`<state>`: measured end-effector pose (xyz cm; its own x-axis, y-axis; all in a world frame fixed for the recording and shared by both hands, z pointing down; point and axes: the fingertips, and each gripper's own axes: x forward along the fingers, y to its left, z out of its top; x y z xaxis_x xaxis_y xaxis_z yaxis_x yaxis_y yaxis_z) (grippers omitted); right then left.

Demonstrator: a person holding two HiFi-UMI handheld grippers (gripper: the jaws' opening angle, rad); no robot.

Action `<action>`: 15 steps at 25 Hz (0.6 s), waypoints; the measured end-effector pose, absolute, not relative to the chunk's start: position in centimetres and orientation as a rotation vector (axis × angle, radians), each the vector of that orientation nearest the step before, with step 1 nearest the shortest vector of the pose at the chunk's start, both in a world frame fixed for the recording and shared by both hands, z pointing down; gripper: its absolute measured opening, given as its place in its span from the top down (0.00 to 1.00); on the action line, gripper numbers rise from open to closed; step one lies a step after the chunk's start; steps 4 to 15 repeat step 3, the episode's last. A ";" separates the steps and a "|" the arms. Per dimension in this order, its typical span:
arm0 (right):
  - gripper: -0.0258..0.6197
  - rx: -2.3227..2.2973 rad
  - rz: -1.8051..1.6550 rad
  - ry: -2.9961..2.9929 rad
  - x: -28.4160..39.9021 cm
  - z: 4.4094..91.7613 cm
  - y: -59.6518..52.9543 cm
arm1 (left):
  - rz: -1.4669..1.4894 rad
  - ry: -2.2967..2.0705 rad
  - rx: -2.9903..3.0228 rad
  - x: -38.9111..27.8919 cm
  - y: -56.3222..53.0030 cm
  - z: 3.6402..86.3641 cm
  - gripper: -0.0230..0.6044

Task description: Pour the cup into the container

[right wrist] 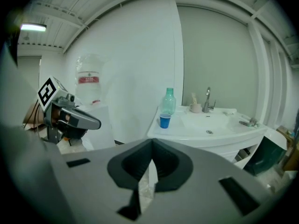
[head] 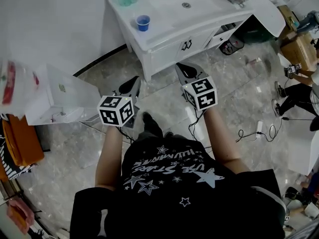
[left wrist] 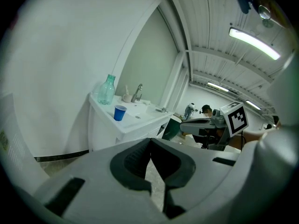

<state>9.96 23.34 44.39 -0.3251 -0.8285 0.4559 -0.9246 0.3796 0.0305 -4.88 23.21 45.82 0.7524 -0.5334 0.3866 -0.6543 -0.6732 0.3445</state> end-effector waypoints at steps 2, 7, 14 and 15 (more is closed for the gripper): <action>0.95 1.526 0.330 -2.257 10.5 44.0 24.6 | 0.345 -0.901 2.488 -4.3 24.5 45.5 0.95; 0.95 1.530 0.330 -2.262 10.8 43.7 25.2 | 0.343 -0.902 2.490 -4.1 25.1 45.3 0.95; 0.95 1.530 0.330 -2.262 10.8 43.7 25.2 | 0.343 -0.902 2.490 -4.1 25.1 45.3 0.95; 0.95 1.530 0.330 -2.262 10.8 43.7 25.2 | 0.343 -0.902 2.490 -4.1 25.1 45.3 0.95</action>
